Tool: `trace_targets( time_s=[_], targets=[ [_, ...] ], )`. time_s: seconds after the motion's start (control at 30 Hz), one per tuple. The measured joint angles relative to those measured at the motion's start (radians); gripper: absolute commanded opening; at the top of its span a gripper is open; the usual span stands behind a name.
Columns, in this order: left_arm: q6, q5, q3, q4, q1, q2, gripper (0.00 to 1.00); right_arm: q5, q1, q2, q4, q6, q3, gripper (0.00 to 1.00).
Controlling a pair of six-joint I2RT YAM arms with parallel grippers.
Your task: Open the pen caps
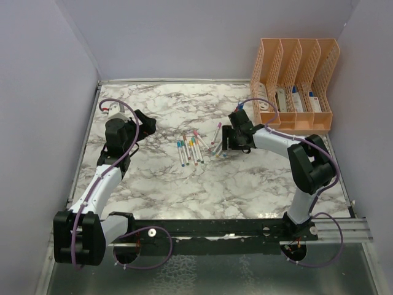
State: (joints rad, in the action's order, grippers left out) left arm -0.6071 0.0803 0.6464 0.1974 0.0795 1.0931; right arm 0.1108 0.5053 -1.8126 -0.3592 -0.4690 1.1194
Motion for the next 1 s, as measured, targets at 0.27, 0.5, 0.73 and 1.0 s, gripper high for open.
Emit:
trace_targets(
  time_s=[0.27, 0.5, 0.73, 1.0],
  targets=[
    [0.0, 0.0, -0.006, 0.0, 0.0, 0.0, 0.92, -0.07, 0.0, 0.0, 0.047, -0.026, -0.009, 0.72],
    [0.0, 0.0, -0.01, -0.001, 0.0, -0.002, 0.93, -0.132, 0.0, -0.002, 0.095, -0.054, -0.009, 0.73],
    [0.0, 0.0, -0.01, -0.001, 0.0, -0.005, 0.93, -0.154, -0.003, -0.07, 0.106, -0.061, 0.065, 0.73],
    [-0.001, 0.0, -0.016, -0.002, 0.0, -0.013, 0.92, -0.149, -0.005, -0.071, 0.096, -0.057, 0.079, 0.77]
  ],
)
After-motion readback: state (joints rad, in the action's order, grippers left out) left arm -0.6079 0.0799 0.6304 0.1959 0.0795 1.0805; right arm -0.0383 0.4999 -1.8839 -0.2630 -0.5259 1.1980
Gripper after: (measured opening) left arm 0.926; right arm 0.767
